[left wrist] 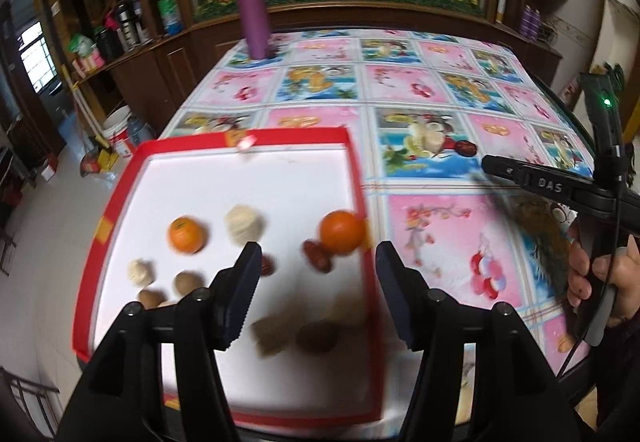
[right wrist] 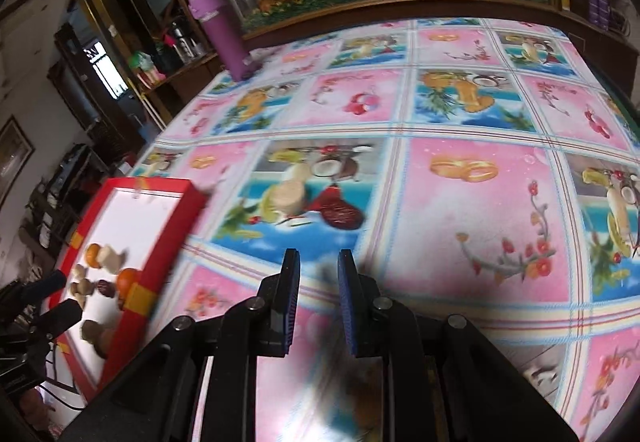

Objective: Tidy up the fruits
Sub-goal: 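Move both open grippers back to the last date and beige piece, then grasp the last red date with the right gripper while the left grasps a beige piece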

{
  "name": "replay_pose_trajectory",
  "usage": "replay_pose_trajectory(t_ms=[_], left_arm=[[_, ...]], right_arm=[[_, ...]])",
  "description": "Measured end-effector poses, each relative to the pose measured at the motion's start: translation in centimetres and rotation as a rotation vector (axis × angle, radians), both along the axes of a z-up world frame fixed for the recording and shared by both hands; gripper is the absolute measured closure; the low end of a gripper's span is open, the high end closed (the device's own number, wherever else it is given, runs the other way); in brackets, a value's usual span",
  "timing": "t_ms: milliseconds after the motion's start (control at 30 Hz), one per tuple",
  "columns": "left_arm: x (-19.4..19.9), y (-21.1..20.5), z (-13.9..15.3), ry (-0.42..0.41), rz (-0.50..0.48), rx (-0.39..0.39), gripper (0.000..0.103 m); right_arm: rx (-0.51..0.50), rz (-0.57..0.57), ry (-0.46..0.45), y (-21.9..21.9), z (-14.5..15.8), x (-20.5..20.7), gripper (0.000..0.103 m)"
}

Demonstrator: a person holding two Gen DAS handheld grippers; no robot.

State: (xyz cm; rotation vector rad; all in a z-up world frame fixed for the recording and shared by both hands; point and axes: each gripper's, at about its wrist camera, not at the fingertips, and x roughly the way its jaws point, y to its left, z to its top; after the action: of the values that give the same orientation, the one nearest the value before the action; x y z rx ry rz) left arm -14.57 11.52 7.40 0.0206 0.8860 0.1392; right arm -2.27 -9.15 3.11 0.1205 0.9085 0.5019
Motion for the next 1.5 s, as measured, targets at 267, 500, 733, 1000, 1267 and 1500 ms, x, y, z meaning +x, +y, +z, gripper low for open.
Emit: replay_pose_trajectory(t_ms=[267,500,733,1000,1267,1500], left_arm=[[5.8,-2.5,0.3,0.028,-0.060,0.032,0.043],[9.9,-4.0,-0.4,0.071,-0.069,0.056,0.043],[13.3,-6.2,-2.0,0.123,-0.084,0.085,0.042],[15.6,-9.3,-3.2,0.146,-0.112,0.107,0.043],[18.0,-9.5,-5.2,0.184,-0.104,0.051,0.043],[18.4,-9.5,-5.8,0.175,-0.147,-0.025,0.073]], right_arm=[[-0.040,0.016,0.022,0.6,-0.8,3.6,0.084],[-0.047,0.076,0.015,1.3,-0.9,4.2,0.080],[-0.068,0.136,-0.004,1.3,-0.9,4.4,0.081],[-0.094,0.077,-0.056,-1.2,0.8,4.4,0.081],[-0.101,0.042,-0.048,-1.9,1.0,4.8,0.081],[-0.086,0.039,-0.029,-2.0,0.7,4.8,0.081]])
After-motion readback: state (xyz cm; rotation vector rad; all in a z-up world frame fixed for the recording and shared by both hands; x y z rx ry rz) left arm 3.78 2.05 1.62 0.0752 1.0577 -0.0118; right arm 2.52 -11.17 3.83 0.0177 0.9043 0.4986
